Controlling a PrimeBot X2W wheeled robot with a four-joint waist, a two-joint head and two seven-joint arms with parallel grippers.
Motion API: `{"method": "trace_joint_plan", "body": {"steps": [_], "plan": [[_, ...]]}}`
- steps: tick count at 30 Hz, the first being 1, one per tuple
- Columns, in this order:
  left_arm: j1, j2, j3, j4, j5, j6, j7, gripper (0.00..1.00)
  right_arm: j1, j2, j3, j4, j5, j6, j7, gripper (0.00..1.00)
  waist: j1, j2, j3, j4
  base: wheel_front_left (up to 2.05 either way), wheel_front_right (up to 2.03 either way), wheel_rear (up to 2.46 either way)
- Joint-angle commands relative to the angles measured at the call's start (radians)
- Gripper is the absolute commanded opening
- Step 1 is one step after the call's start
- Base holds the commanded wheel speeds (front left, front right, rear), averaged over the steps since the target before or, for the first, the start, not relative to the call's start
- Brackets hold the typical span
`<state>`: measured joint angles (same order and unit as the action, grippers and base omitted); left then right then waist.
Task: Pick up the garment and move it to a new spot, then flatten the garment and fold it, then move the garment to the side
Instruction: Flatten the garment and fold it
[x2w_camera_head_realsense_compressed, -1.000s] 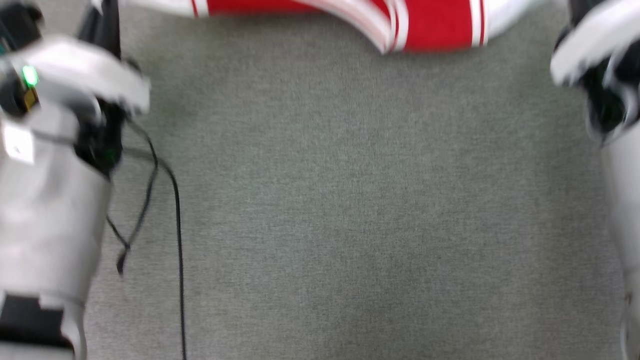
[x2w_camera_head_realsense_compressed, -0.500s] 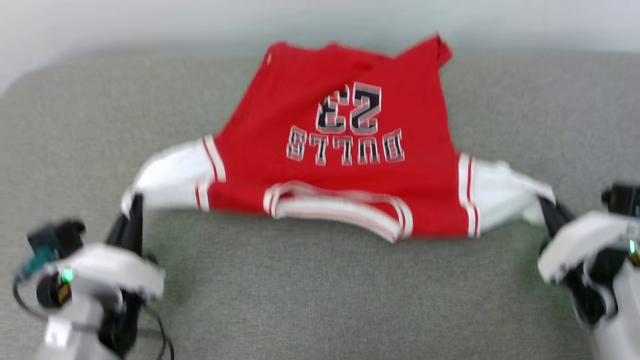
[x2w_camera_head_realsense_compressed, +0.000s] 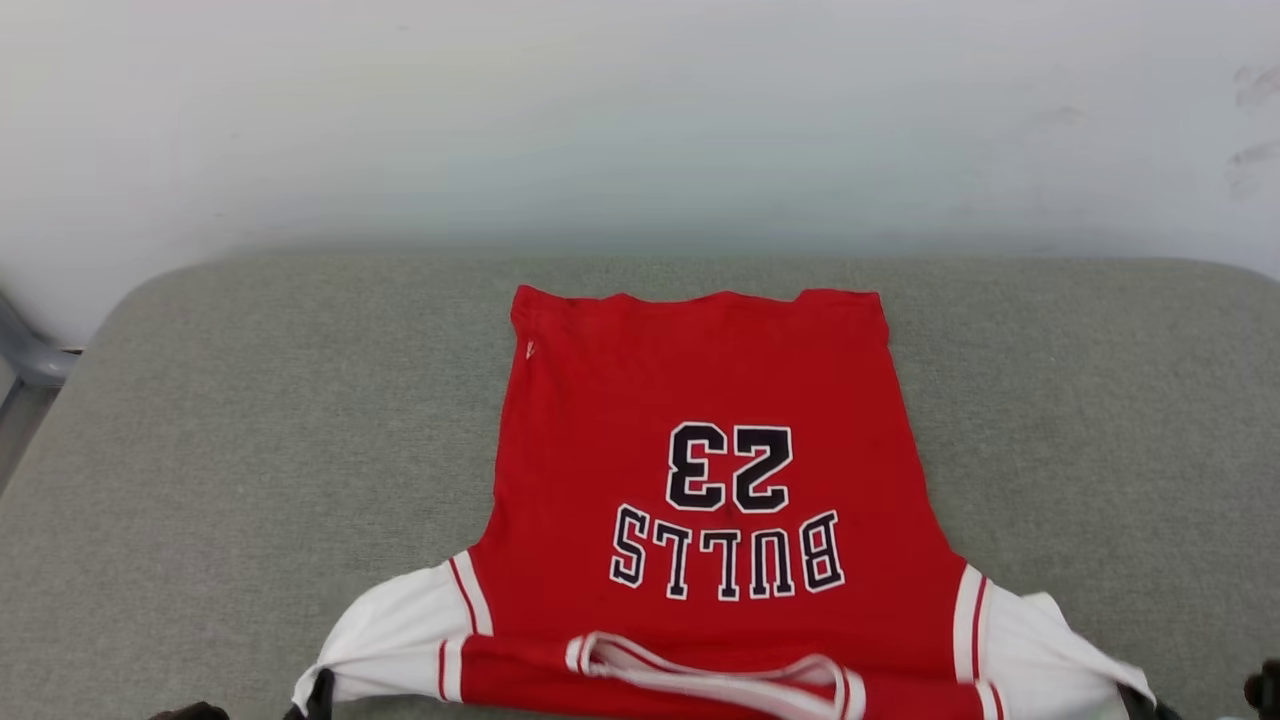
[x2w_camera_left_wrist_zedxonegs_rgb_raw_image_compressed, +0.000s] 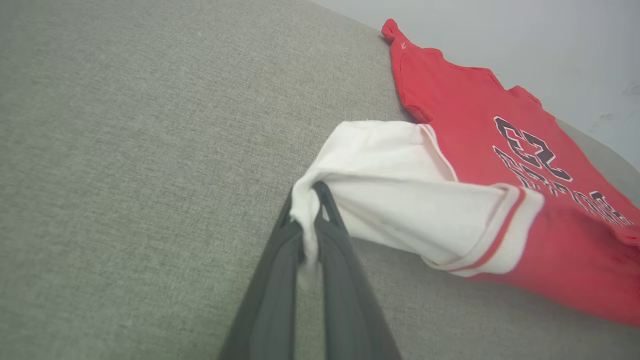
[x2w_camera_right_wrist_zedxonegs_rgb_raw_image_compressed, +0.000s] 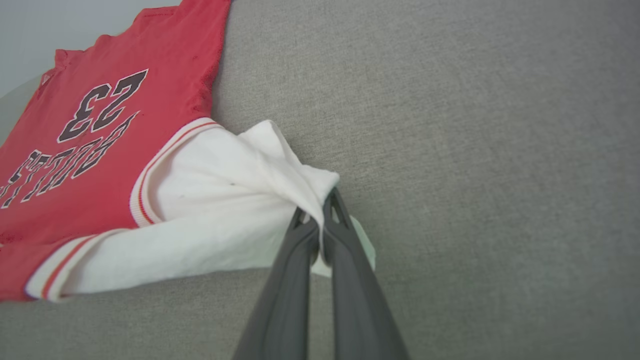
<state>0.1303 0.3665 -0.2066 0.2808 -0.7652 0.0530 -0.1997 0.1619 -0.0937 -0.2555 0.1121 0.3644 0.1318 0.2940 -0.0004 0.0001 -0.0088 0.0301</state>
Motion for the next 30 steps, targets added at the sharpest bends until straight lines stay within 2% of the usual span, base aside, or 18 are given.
{"method": "trace_joint_plan", "body": {"steps": [1,6,7,8,9,15,20,24,25,30], "plan": [[0.021,0.004,-0.003,-0.020,-0.003,-0.001,0.007,0.00,0.044,0.009,-0.015,-0.034,-0.014,-0.002,0.018,0.00,0.0004,-0.0001,-0.018,0.012,0.00,0.00,0.00],[0.055,-0.003,-0.022,-0.063,-0.003,0.002,0.015,0.00,0.121,0.035,-0.013,-0.083,-0.047,-0.002,0.054,0.00,0.0004,-0.0001,-0.028,0.019,0.00,0.00,0.00],[0.055,-0.003,-0.027,-0.069,0.001,0.001,0.019,0.00,0.124,0.038,-0.009,-0.080,-0.045,-0.002,0.053,0.16,0.0004,-0.0001,-0.028,0.019,0.00,0.00,0.00],[0.054,-0.003,-0.032,-0.074,0.004,-0.001,0.021,0.00,0.123,0.040,-0.006,-0.074,-0.044,-0.002,0.052,0.48,0.0004,-0.0001,-0.029,0.020,0.00,0.00,0.00],[0.050,-0.003,-0.037,-0.080,0.009,-0.001,0.023,0.00,0.118,0.041,0.003,-0.071,-0.046,-0.002,0.044,1.00,0.0004,-0.0001,-0.028,0.020,0.00,0.00,0.00],[0.025,0.004,-0.065,-0.102,0.027,-0.002,0.039,0.00,0.028,0.043,0.039,-0.085,-0.029,-0.002,-0.094,1.00,0.0004,-0.0001,-0.016,0.028,0.00,0.00,0.00],[-0.002,0.003,-0.075,-0.135,0.047,0.009,0.034,0.00,-0.129,0.015,0.042,-0.017,-0.042,-0.002,-0.156,1.00,0.0004,-0.0001,0.019,0.050,0.00,0.00,0.00],[-0.051,0.006,-0.089,-0.178,0.071,0.004,0.030,0.00,-0.309,-0.029,0.048,0.084,-0.048,-0.002,-0.135,1.00,0.0004,-0.0001,0.092,0.086,0.00,0.00,0.00],[-0.051,0.006,-0.089,-0.178,0.071,0.004,0.030,0.00,-0.309,-0.029,0.048,0.084,-0.048,-0.002,-0.135,1.00,0.0004,-0.0001,0.092,0.086,0.00,0.00,0.00],[-0.131,-0.006,-0.117,-0.216,0.102,-0.011,0.023,0.00,-0.543,-0.108,0.058,0.225,-0.079,-0.002,-0.044,1.00,0.0004,-0.0001,0.195,0.144,0.00,0.00,0.00]]}}
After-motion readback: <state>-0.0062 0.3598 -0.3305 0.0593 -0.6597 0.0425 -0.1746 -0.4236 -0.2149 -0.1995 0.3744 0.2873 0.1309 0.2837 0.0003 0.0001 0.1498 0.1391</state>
